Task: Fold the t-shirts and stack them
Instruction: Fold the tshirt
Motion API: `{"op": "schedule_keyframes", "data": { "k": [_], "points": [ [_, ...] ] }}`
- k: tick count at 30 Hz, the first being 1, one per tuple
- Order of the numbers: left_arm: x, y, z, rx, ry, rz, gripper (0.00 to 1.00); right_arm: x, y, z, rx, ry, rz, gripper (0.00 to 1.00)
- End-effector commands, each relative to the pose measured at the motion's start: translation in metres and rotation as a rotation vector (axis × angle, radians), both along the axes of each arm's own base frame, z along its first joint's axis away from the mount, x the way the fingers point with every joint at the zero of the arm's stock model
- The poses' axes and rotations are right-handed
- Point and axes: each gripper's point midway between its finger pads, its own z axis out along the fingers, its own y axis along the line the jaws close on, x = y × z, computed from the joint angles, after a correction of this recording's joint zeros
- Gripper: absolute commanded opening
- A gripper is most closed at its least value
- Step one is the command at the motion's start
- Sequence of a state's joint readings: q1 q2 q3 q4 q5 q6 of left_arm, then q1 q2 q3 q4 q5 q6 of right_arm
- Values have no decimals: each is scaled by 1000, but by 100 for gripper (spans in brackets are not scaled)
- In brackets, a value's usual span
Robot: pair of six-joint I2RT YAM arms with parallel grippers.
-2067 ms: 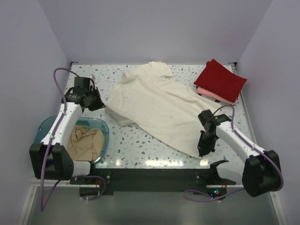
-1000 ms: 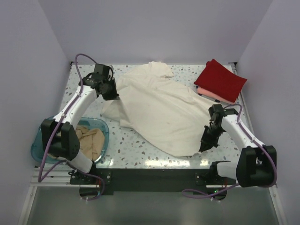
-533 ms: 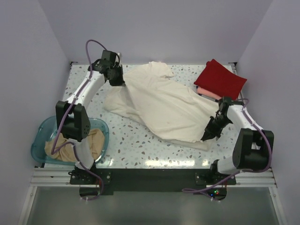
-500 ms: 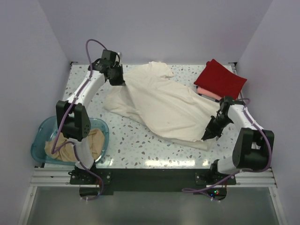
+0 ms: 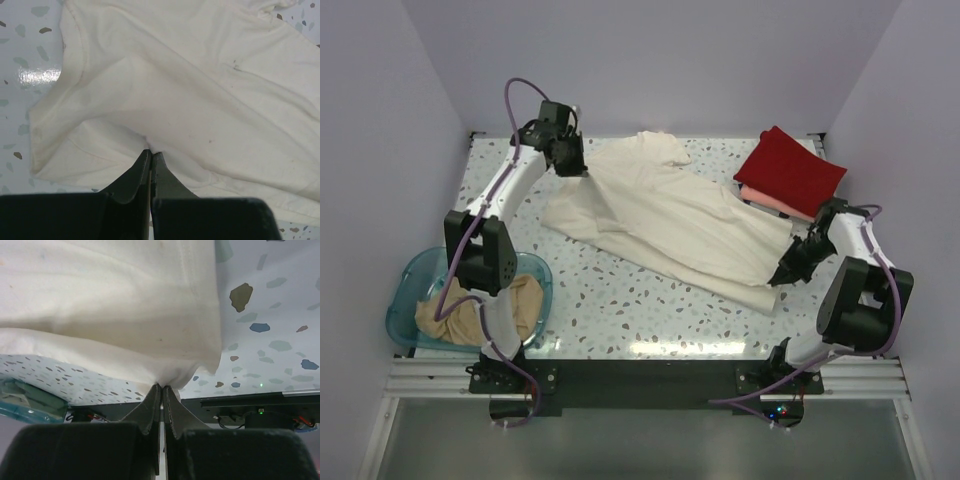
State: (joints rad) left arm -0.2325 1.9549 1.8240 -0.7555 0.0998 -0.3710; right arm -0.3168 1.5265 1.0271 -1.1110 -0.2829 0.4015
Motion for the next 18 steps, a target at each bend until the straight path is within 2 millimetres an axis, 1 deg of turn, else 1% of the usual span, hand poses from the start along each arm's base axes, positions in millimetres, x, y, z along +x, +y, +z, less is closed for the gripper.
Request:
{"op": "schedule_keyframes", "data": {
  "k": [1,3,5,8,9,12,13,14,16,18],
  "points": [
    [16,1,26,15,-87,18,0,7,-8,7,-9,-20,12,0],
    [18,3,31,22,-100,27,0,9,-11,6,-12,-23,3,0],
    [21,4,31,26,-109,30,0,10,-14,4,-14,-22,-9,0],
    [25,3,26,28,-97,28,0,13,-15,1,-9,-19,-19,0],
    [27,3,28,27,-104,32,0,17,-16,0,-12,-26,-23,0],
    [33,0,23,20,-106,24,0,22,-20,-3,-23,-27,-32,0],
    [35,-2,15,19,-92,18,0,23,-20,-5,-19,-22,-32,0],
    [38,-4,16,13,-95,15,0,26,-20,-7,-18,-23,-32,0],
    [43,-7,7,7,-86,8,0,31,-23,-11,-21,-18,-36,0],
    [48,-10,7,-5,-96,0,0,40,-27,-10,-32,-35,-42,0]
  ]
}}
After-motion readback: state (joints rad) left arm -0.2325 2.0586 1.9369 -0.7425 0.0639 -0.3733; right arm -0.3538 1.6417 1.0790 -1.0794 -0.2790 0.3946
